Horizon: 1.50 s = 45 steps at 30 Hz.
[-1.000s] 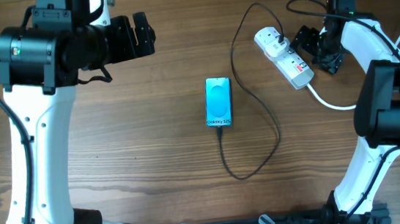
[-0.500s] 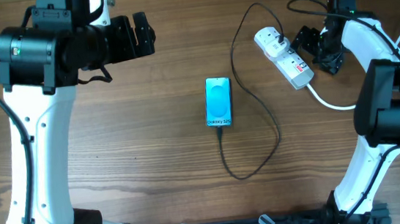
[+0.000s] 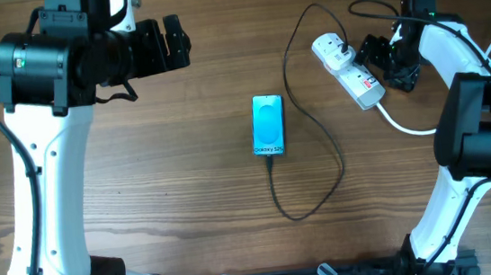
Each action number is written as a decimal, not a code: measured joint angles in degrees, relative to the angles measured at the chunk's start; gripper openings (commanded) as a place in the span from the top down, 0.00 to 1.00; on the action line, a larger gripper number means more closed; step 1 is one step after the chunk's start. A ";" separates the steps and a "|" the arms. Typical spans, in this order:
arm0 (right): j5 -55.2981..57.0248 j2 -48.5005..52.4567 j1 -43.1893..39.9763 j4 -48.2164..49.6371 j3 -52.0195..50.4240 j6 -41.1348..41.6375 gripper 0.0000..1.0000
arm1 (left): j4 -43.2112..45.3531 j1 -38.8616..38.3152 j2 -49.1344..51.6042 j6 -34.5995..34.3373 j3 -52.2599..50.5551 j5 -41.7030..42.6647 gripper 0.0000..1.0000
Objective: Plug charger to phone and switch on socket
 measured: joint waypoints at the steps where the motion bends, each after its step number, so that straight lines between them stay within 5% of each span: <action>1: -0.07 0.00 0.00 -0.17 0.00 -0.50 0.00 | 0.00 0.00 0.00 0.00 0.00 0.00 0.00; 10: -1.31 -4.57 -0.33 -4.66 -1.49 -1.49 0.00 | 0.00 0.00 0.00 0.00 0.00 0.00 0.00; 19: 1.77 -42.27 -0.70 -17.49 -2.60 -2.84 0.00 | 0.02 0.00 0.00 0.00 0.00 -0.02 0.00; 26: 3.17 -74.47 -0.70 -17.77 -21.24 -3.43 0.00 | -0.02 0.00 0.02 0.00 0.00 -0.02 0.00; 31: 3.26 -88.00 -0.70 -19.41 -25.44 -3.41 0.00 | -0.04 0.00 0.07 0.00 0.00 -0.02 0.00; 45: 3.48 -89.53 -0.70 -20.44 -25.49 -3.41 0.00 | -0.04 0.00 0.07 0.00 0.00 0.00 0.00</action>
